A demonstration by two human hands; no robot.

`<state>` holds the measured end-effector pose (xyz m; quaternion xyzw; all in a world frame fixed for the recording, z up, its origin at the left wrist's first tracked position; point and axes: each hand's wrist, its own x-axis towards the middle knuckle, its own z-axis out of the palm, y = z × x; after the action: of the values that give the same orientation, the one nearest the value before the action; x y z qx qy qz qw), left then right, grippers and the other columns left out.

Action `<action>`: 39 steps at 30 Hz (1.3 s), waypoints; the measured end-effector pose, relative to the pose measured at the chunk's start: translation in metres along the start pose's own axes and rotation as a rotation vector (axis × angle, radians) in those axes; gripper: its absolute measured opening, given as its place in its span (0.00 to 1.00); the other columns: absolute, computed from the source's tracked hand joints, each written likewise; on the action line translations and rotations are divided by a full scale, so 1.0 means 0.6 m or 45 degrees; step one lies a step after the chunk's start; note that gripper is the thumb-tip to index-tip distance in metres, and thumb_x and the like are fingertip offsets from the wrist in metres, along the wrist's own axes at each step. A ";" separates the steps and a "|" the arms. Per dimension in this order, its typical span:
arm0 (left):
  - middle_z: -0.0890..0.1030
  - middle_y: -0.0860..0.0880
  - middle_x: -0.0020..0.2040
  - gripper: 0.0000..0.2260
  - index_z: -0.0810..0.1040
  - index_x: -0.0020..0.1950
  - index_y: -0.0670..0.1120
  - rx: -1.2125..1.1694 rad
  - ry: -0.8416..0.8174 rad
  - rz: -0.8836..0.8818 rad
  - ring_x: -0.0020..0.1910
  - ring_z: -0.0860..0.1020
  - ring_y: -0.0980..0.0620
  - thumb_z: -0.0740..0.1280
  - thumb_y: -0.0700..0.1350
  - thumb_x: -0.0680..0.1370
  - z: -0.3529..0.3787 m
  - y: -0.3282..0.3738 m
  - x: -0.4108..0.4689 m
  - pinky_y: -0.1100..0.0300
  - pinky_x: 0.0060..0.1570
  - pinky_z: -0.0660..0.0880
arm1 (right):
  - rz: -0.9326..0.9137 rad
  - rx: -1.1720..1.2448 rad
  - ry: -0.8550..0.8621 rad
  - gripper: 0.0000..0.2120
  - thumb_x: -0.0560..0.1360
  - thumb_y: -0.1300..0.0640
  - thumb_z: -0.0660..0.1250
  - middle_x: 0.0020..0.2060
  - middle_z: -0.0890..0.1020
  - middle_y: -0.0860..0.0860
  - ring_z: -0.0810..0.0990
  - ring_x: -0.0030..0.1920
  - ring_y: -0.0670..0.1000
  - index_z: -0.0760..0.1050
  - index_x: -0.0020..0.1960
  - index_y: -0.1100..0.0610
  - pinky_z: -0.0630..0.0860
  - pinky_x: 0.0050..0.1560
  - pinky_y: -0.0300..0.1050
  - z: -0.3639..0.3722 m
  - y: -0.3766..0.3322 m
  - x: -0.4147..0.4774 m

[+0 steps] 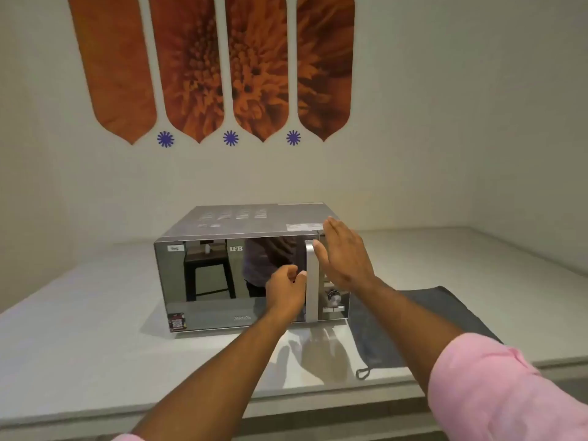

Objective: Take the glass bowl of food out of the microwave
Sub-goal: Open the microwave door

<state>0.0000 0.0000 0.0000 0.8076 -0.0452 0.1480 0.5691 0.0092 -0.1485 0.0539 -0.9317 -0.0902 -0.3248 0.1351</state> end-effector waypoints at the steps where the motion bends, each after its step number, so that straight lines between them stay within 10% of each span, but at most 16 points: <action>1: 0.83 0.47 0.62 0.15 0.79 0.68 0.43 -0.025 -0.007 -0.011 0.57 0.79 0.52 0.66 0.47 0.84 0.008 0.004 0.006 0.58 0.57 0.74 | -0.013 0.006 0.012 0.31 0.83 0.42 0.52 0.78 0.68 0.57 0.64 0.80 0.56 0.64 0.79 0.60 0.60 0.78 0.54 0.001 0.007 0.012; 10: 0.81 0.50 0.45 0.12 0.80 0.60 0.45 -0.037 0.026 0.037 0.45 0.80 0.53 0.62 0.50 0.85 0.063 -0.018 0.042 0.62 0.43 0.76 | -0.109 -0.039 0.075 0.19 0.83 0.46 0.50 0.56 0.80 0.53 0.77 0.56 0.53 0.74 0.61 0.56 0.73 0.65 0.54 0.049 0.054 0.055; 39: 0.74 0.53 0.29 0.18 0.76 0.35 0.50 0.094 0.016 0.217 0.28 0.68 0.58 0.63 0.49 0.85 0.002 -0.034 -0.065 0.63 0.31 0.66 | 0.031 0.148 0.002 0.22 0.83 0.50 0.46 0.44 0.83 0.55 0.78 0.44 0.54 0.76 0.47 0.55 0.76 0.58 0.54 0.032 0.037 0.066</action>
<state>-0.0322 0.0023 -0.0300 0.8203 -0.1047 0.2024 0.5246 0.0567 -0.1606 0.0598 -0.9230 -0.0976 -0.3183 0.1931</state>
